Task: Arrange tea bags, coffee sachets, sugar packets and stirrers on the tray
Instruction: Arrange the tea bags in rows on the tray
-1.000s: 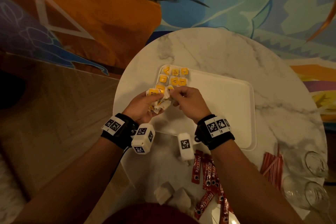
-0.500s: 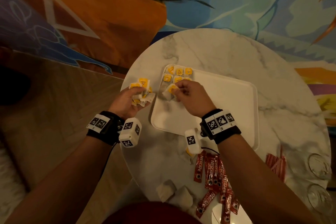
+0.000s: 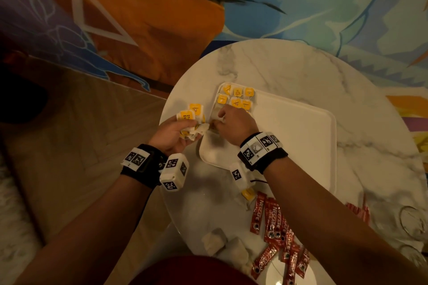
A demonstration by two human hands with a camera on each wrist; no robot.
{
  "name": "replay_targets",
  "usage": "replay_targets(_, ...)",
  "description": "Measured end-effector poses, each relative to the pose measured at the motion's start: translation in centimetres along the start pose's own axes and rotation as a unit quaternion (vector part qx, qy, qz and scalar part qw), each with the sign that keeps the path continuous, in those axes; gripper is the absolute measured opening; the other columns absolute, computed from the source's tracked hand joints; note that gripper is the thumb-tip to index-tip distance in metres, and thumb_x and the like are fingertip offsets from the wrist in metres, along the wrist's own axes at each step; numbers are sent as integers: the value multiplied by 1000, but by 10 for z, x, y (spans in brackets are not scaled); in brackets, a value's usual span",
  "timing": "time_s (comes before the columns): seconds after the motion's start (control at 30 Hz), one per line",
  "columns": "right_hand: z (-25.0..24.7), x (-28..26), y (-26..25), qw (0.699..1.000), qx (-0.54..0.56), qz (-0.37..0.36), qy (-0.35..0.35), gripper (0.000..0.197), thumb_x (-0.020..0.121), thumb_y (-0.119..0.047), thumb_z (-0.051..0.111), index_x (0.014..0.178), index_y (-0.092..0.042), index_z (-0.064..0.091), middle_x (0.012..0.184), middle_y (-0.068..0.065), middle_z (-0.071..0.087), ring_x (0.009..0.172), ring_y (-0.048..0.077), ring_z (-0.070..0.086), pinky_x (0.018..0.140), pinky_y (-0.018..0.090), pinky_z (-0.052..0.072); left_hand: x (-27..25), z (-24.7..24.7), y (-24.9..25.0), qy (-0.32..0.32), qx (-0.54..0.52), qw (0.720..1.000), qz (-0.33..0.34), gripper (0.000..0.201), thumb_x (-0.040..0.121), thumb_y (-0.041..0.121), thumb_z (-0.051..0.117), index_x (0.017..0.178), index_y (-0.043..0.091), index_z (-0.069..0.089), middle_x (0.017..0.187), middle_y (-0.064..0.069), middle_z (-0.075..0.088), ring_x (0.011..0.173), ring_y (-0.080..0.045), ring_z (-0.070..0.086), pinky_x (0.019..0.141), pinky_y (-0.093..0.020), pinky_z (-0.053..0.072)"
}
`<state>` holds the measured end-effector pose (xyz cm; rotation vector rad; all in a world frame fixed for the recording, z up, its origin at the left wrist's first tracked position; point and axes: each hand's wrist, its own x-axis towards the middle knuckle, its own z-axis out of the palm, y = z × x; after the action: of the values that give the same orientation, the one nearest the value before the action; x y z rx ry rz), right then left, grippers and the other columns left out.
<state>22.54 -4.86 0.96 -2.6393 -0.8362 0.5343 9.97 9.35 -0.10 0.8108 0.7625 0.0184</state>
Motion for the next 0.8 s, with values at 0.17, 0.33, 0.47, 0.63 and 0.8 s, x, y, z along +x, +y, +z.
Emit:
replay_targets(0.17, -7, -3, 3, 959, 279, -35, 35, 23, 96, -38, 62, 100, -18, 73, 80, -11, 66, 76, 6, 61, 77, 25, 49, 1, 9, -5, -27, 31, 999, -9, 38, 91, -3, 60, 129, -3, 58, 109, -21, 68, 83, -28, 72, 69, -37, 60)
replay_targets(0.33, -11, -13, 4, 939, 333, -74, 35, 13, 95, -26, 67, 84, -19, 70, 73, -13, 64, 65, 0, 58, 71, 28, 50, -2, 23, -11, -71, 45, 996, -25, 38, 89, -2, 62, 127, 0, 60, 110, -19, 69, 86, -27, 73, 68, -36, 59)
replay_targets(0.47, -34, -18, 12, 915, 387, -56, 98, 14, 98, -21, 63, 90, -10, 67, 71, -6, 62, 52, 14, 62, 55, 29, 52, 0, 28, -16, -64, 39, 997, -32, 47, 87, -4, 64, 133, -4, 56, 121, -23, 65, 97, -30, 71, 75, -40, 59)
replay_targets(0.63, -48, -23, 36, 926, 358, -50, 108, 14, 98, -24, 62, 91, -12, 66, 72, 0, 67, 51, 15, 62, 56, 29, 50, 6, 22, -13, -44, 52, 998, -12, 30, 85, 0, 65, 111, 15, 67, 100, -9, 71, 85, -24, 73, 66, -35, 58)
replay_targets(0.8, -28, -32, 47, 956, 293, -19, 7, 14, 99, -25, 61, 91, -14, 65, 68, -3, 68, 50, 12, 62, 52, 18, 45, 12, 11, -10, -2, 54, 999, -3, 25, 91, -1, 61, 109, 15, 66, 89, -7, 71, 75, -23, 72, 61, -33, 57)
